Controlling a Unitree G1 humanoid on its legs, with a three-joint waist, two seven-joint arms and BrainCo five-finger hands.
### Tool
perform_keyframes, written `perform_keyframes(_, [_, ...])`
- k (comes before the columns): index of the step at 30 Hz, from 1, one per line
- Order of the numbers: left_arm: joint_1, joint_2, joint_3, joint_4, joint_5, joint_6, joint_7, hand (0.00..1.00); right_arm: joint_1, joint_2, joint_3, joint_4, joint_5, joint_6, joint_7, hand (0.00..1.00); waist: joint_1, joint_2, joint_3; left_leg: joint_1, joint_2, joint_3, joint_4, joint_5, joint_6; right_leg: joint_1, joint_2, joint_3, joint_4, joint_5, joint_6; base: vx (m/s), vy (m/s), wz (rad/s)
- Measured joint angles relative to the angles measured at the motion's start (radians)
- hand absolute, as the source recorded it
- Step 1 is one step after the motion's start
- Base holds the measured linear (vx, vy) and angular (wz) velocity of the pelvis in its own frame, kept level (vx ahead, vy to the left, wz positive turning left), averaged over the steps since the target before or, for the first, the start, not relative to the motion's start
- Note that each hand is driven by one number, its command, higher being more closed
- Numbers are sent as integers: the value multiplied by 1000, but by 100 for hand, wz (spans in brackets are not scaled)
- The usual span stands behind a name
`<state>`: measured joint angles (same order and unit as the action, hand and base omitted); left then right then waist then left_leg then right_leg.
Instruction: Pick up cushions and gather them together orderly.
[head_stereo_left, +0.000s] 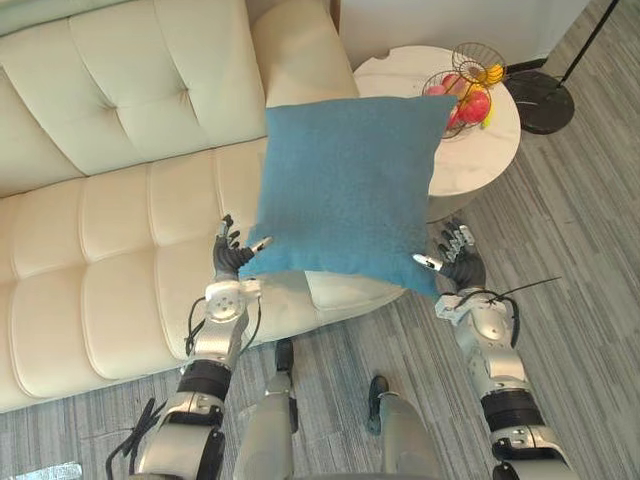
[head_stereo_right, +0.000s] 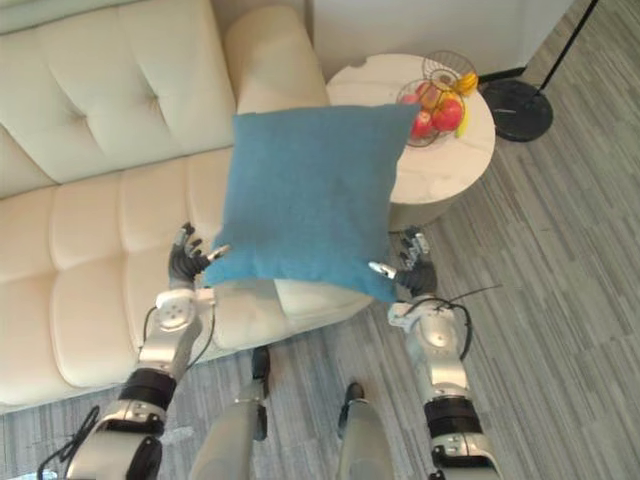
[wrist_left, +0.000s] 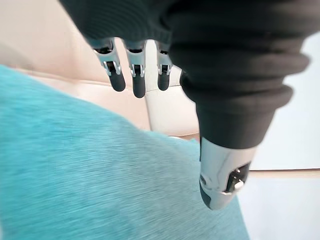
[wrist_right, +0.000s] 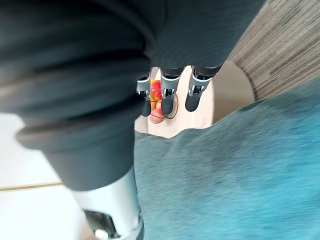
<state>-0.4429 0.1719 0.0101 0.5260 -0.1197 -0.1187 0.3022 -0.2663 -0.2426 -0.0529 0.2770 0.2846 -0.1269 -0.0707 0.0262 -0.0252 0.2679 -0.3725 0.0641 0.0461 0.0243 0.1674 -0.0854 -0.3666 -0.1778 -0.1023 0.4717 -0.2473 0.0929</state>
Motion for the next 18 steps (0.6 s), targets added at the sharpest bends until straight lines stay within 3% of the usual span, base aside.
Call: perform_keyframes(18, [-194,-10,-22,67,-3,5,8,0,-156,6,8,-23,3,-1,-58,0,16,-2,62,-96,7,-1,50,-11,5,-69,-2,-6,14,-5,-6,17,-14,2])
